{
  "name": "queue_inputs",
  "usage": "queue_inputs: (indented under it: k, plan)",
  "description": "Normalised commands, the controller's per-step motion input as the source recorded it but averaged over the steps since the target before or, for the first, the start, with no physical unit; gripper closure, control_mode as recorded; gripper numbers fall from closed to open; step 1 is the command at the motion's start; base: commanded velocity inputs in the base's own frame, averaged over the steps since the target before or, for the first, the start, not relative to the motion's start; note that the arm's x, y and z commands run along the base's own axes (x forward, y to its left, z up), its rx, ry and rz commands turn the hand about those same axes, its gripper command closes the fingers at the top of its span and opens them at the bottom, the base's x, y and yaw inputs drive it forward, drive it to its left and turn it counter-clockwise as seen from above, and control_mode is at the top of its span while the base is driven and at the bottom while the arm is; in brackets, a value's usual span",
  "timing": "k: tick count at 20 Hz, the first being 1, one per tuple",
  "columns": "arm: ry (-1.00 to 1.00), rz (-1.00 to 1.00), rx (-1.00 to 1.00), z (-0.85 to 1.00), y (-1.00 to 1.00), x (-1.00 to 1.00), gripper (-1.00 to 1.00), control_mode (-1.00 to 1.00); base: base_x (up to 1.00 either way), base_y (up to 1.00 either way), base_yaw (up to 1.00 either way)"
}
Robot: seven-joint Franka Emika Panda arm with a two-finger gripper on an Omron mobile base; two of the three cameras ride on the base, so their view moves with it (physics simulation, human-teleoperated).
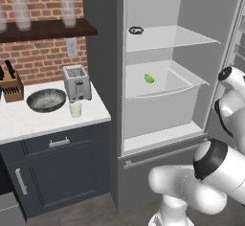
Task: Grab a lemon wedge from the fridge and one ice cube from the ice bowl, and put them in the glass of lemonade.
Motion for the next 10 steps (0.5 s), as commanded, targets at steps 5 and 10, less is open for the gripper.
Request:
queue_inputs:
  k: [5,10]
  plan:
    - [-0.58,0.04,-0.03,0.05,-0.01,-0.55,-1.00,-1.00,0.00,0.00,0.00]
    - [-0.08,0.00,-0.01,0.67,0.13,0.00,-1.00,-1.00,0.00,0.00,0.00]
